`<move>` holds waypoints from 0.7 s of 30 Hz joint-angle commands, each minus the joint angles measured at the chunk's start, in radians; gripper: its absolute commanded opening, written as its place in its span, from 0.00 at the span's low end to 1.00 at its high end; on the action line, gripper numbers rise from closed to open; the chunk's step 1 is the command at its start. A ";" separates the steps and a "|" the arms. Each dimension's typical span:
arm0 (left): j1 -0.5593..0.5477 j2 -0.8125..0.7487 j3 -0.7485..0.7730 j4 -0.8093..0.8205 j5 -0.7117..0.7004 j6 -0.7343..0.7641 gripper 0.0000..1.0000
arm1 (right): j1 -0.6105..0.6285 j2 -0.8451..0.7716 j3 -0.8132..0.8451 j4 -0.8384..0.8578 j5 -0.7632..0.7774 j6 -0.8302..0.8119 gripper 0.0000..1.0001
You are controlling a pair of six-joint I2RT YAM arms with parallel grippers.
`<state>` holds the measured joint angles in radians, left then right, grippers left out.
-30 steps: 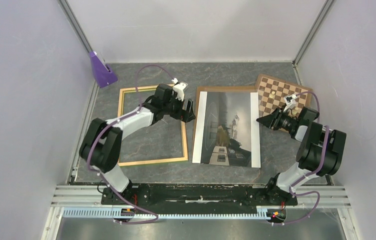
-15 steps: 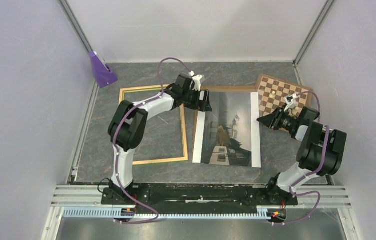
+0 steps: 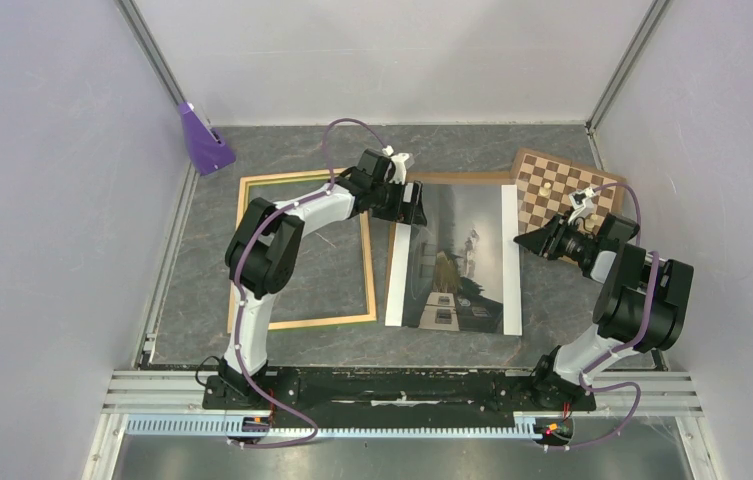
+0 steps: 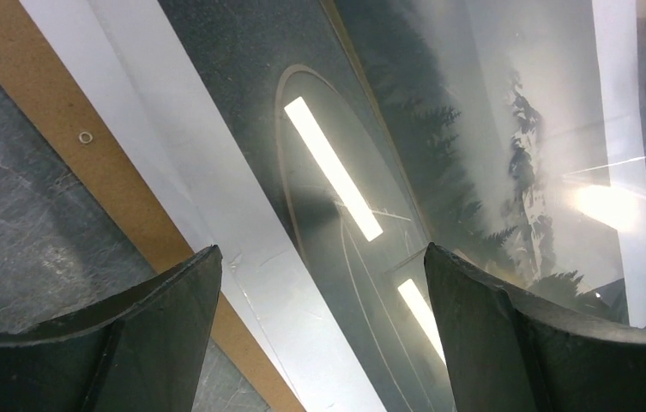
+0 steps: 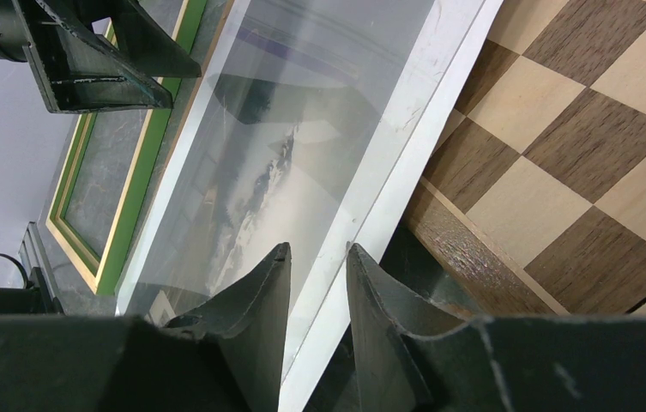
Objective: Put the photo into the frame
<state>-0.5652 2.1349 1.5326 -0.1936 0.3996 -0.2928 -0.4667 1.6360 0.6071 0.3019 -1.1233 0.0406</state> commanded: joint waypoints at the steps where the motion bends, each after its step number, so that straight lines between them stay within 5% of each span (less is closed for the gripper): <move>1: -0.012 0.012 0.044 -0.006 0.012 -0.027 0.93 | 0.002 -0.010 -0.001 0.019 -0.012 -0.019 0.33; 21: -0.012 0.044 0.080 -0.030 -0.032 0.004 0.92 | 0.002 -0.013 0.001 -0.006 -0.012 -0.032 0.33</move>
<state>-0.5735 2.1666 1.5734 -0.2157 0.3927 -0.2924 -0.4667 1.6360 0.6071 0.2886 -1.1233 0.0284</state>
